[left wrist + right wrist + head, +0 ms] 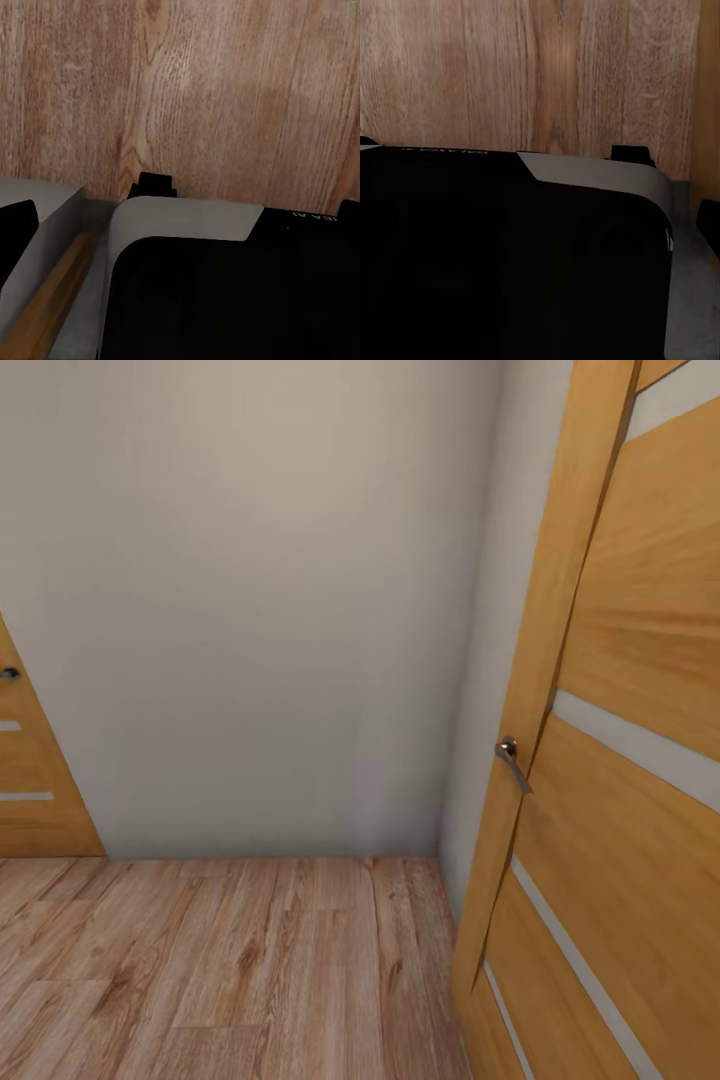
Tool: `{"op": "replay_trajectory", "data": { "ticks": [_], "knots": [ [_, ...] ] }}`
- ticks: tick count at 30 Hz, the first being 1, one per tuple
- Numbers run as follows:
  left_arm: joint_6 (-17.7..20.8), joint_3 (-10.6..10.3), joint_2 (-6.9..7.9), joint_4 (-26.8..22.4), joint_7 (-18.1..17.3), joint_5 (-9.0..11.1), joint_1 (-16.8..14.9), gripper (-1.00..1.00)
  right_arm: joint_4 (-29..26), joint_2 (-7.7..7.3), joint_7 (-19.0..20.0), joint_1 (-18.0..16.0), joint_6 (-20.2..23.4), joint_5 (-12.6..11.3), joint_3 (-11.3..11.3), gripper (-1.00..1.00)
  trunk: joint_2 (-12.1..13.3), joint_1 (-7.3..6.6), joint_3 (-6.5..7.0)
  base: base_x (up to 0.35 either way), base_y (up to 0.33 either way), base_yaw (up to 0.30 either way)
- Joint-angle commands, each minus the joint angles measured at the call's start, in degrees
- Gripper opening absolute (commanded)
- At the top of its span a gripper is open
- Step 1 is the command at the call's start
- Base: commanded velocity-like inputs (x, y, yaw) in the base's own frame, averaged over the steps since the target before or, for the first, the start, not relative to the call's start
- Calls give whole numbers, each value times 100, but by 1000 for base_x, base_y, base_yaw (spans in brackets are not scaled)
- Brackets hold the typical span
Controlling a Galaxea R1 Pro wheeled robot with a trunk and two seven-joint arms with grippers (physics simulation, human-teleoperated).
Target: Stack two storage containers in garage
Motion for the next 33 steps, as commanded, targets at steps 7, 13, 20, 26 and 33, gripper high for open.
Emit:
{"op": "replay_trajectory", "data": {
  "ticks": [7,13,20,26,33],
  "knots": [
    [-16,44,1,6,-21,-28,-4,100,6,-1,27,-2,-16,4,-26,100,-3,1,-6,192,0,0],
    [-16,44,1,3,-21,-29,-4,100,7,-4,27,-4,-16,4,-26,100,-3,1,-6,193,0,0],
    [-16,44,1,5,-21,-29,-4,100,6,0,27,-3,-16,4,-26,100,-3,1,-6,55,0,15],
    [-17,44,1,6,-21,-28,-4,100,6,-1,27,-3,-16,4,-26,100,-3,1,-6,8,0,93],
    [-16,44,1,6,-21,-30,-4,100,6,-1,27,-1,-16,4,-26,100,-3,1,-6,1,0,14]
  ]
}}
